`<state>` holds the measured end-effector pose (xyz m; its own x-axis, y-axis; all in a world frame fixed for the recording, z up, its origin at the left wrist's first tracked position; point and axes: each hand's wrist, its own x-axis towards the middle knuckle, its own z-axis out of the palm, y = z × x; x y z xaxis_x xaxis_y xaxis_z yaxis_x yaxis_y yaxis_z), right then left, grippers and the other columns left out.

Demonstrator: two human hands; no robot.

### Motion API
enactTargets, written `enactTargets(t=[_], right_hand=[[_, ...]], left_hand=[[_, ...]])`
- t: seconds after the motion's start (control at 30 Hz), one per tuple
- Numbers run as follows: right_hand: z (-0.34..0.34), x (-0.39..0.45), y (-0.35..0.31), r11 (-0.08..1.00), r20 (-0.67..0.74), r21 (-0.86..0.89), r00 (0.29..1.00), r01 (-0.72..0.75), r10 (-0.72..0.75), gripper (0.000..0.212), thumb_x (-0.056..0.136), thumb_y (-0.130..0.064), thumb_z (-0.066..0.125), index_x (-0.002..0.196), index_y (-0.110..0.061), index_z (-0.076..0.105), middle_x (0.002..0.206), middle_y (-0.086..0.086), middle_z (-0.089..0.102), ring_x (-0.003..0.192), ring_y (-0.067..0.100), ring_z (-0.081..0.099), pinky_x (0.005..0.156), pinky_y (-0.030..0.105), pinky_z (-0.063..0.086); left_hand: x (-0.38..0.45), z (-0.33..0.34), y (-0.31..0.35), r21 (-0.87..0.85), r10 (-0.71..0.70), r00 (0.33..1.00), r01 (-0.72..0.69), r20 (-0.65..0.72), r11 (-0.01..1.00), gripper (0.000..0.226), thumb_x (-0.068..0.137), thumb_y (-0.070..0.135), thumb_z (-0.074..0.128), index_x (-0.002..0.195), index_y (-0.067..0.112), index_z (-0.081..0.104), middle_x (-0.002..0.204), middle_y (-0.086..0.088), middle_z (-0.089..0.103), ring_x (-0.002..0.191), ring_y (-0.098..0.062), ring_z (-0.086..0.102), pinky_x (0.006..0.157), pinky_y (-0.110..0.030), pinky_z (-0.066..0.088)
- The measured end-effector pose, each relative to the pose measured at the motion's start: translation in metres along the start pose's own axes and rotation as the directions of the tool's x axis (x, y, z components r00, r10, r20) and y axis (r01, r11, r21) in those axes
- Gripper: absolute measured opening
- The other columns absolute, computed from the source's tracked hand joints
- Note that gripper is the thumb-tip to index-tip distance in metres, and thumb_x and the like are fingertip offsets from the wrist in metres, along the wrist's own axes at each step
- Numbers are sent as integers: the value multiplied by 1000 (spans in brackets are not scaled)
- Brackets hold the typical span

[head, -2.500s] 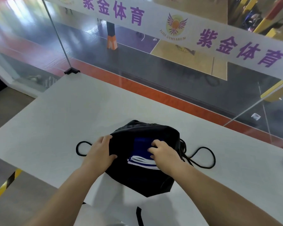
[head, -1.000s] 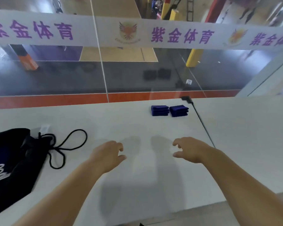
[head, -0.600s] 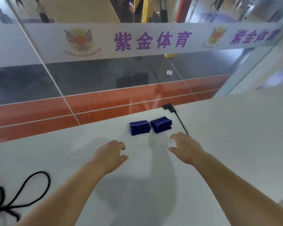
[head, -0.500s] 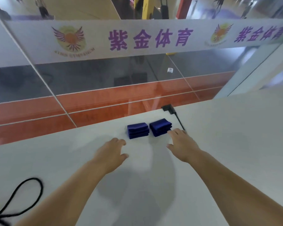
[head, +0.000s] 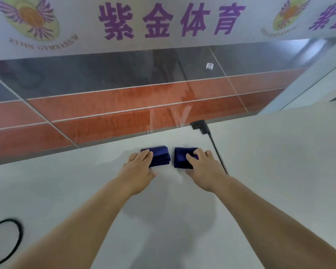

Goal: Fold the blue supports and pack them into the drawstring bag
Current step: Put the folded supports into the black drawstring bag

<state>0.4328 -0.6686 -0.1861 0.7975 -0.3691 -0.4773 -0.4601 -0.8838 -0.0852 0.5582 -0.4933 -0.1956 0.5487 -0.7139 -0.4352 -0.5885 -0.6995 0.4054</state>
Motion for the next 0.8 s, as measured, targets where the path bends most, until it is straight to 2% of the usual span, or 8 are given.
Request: enactTargets(t=[0.13,0.3,0.4,0.53,0.63,0.73,0.8], right_hand=[[8,-19,-1,995,33,103,999,-17,13,42,100,-43,29,134,-23,44,130,5,35,113,25,39,91,38,46],[24,-45,1,947,51,317,998,-58,44,29,97,-34,47,122,-27,61,109,-1,40,91,19,53,82,34,48],[35,-55,0,884,43,450,992,-125,118,28,91,-32,60,118,-25,64,108,-3,40,88,17,55,81,31,48],[42,-58,0,804,41,572,984,-164,172,29,85,-27,68,112,-27,60,121,-2,38,92,16,56,80,26,46],[39,-54,2,789,48,587,981,-178,186,39,79,-26,73,112,-25,52,117,0,47,91,18,57,76,28,47],[35,-50,3,777,124,569,962,-269,242,59,72,-30,78,119,-17,45,113,2,53,89,24,63,74,36,53],[35,-51,0,801,137,533,962,-272,236,51,71,-32,78,111,-14,53,107,5,59,86,25,63,70,37,54]], left_hand=[[-5,8,-2,-23,-14,999,13,-51,1000,50,94,33,46,140,14,36,144,3,35,129,-25,36,106,-41,36],[-27,23,-3,-202,-58,992,33,-115,979,30,98,28,42,117,16,61,121,1,49,112,-25,46,97,-35,39],[-39,34,-5,-253,-86,986,47,-145,966,20,94,25,52,104,16,67,113,-1,48,104,-25,49,92,-32,41],[-47,41,-4,-360,-178,978,129,-107,924,12,87,24,63,96,17,65,115,1,43,104,-23,50,93,-30,41],[-45,40,-3,-363,-224,972,183,-76,914,18,84,24,66,98,18,59,116,-2,52,105,-25,50,90,-31,41],[-45,38,-1,-366,-295,956,276,5,889,42,81,29,67,117,18,47,117,-2,51,110,-27,50,90,-36,44],[-46,39,-1,-317,-320,945,323,61,892,50,79,34,68,121,18,47,120,-2,49,110,-28,50,92,-40,47]])
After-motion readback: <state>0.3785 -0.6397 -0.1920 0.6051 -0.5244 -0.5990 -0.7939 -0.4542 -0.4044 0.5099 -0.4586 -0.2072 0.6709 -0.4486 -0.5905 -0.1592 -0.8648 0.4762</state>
